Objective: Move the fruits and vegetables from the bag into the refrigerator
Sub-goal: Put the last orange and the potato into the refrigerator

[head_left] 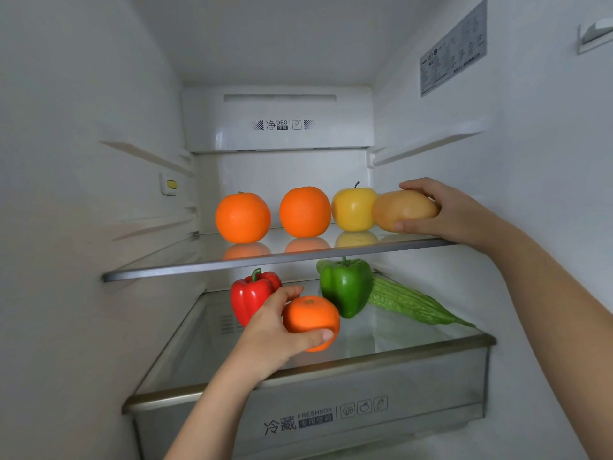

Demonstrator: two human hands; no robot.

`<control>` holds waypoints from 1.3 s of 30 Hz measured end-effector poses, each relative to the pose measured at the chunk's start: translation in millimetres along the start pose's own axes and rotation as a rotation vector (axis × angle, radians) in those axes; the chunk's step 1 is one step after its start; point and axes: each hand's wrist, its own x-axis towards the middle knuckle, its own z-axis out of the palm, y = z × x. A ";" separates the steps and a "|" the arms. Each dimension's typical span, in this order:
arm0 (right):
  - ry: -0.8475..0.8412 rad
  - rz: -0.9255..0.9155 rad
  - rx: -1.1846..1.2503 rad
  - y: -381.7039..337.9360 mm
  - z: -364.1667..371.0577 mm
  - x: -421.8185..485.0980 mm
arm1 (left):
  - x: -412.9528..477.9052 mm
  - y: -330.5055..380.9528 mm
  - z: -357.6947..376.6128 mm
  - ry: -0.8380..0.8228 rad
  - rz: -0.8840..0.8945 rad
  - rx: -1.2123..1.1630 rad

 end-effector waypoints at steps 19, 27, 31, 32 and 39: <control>0.117 -0.051 -0.113 -13.7 5.6 -13.5 | -6.4 10.1 2.8 0.084 0.024 0.116; 0.382 -0.196 -0.317 -38.1 23.4 -47.2 | -25.8 23.5 2.9 0.213 0.168 0.344; 0.478 -0.306 -0.376 -50.8 37.1 -74.5 | -41.4 30.5 -1.3 0.310 0.255 0.467; 0.491 -0.317 -0.385 -53.4 41.1 -81.1 | -45.3 32.9 -2.0 0.344 0.277 0.498; 0.434 -0.316 -0.427 -71.1 72.8 -132.1 | -75.6 42.6 -1.5 0.445 0.358 0.705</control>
